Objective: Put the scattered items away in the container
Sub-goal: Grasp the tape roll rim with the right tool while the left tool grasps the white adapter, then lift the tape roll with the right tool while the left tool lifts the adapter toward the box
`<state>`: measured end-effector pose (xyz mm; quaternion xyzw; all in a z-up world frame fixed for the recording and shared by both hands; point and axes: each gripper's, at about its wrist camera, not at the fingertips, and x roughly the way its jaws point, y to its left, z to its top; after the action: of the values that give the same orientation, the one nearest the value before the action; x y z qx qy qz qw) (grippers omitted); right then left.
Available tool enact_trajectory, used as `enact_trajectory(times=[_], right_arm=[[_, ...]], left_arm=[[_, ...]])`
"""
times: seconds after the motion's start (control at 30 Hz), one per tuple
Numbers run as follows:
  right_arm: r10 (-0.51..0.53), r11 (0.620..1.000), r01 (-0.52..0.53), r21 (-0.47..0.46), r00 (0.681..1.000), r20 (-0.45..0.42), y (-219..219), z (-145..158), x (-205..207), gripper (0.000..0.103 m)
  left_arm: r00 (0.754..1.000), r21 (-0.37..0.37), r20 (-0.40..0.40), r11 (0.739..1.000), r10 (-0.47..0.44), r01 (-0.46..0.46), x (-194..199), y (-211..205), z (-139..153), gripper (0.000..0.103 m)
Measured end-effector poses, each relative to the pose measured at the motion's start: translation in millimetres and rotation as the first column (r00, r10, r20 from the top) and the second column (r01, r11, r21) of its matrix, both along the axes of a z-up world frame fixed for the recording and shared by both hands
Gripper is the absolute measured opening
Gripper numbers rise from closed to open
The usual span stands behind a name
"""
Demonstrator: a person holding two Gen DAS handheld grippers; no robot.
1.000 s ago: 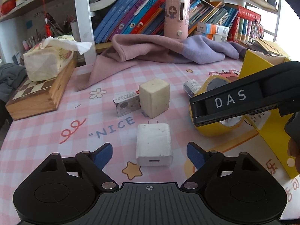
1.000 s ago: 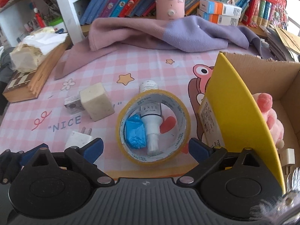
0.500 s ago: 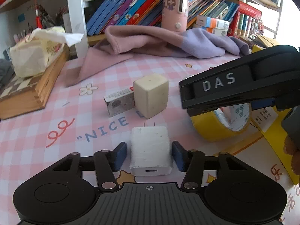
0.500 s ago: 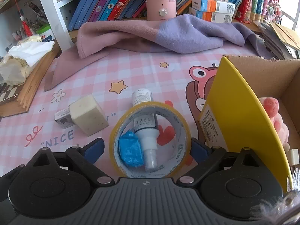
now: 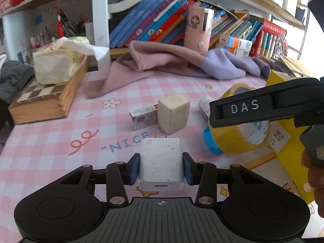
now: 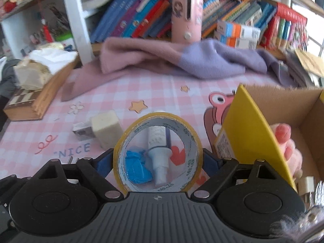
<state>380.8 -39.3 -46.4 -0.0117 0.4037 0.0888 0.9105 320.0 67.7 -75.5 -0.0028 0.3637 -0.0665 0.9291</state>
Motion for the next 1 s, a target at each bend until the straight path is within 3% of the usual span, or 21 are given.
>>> enact_trajectory(times=[0.6, 1.0], right_arm=[[0.103, 0.993, -0.107, 0.052, 0.992, 0.070, -14.9, 37.2, -81.9, 0.087], [0.182, 0.982, -0.187, 0.036, 0.976, 0.118, -48.7, 53.6, -163.6, 0.087]], left_arm=[[0.995, -0.012, 0.092, 0.999, 0.047, -0.046, -84.3, 8.3, 44.0, 0.042], [0.991, -0.058, 0.125, 0.997, 0.047, -0.040, -161.4, 6.6, 75.9, 0.042]])
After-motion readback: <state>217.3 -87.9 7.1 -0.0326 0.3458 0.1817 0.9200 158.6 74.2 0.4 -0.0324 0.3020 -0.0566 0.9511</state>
